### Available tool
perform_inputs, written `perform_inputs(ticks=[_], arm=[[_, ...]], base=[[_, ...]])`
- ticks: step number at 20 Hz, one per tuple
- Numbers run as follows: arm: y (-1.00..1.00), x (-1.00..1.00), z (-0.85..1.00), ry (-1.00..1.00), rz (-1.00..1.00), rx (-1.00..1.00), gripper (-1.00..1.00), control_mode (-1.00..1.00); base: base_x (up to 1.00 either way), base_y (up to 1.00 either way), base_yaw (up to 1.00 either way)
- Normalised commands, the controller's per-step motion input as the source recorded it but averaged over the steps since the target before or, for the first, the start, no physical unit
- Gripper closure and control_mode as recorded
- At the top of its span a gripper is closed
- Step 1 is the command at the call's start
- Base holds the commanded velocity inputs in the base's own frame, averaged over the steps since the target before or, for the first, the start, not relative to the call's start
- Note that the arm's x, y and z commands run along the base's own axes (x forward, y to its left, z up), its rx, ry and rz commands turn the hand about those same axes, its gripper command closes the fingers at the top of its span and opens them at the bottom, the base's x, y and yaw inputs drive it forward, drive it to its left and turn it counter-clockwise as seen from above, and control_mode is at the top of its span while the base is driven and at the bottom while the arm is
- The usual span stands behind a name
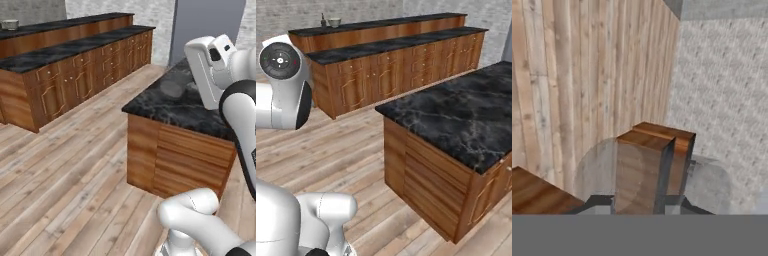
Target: There is a bowl on the dining counter. Grab a lemon wedge from the fridge and place it in the bowl. Then get the liquor bottle and glass cup from the cabinet and place them next to the bowl.
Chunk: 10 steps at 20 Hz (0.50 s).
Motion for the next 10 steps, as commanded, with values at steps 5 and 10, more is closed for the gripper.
perform_inputs(ticks=[5,10], arm=[[0.00,0.00,0.00,0.00,0.00,0.00,1.00,1.00],[0.00,0.00,0.00,0.00,0.00,0.00,1.00,1.00]], base=[[0.89,0.70,0.21],[1.00,0.91,0.06]])
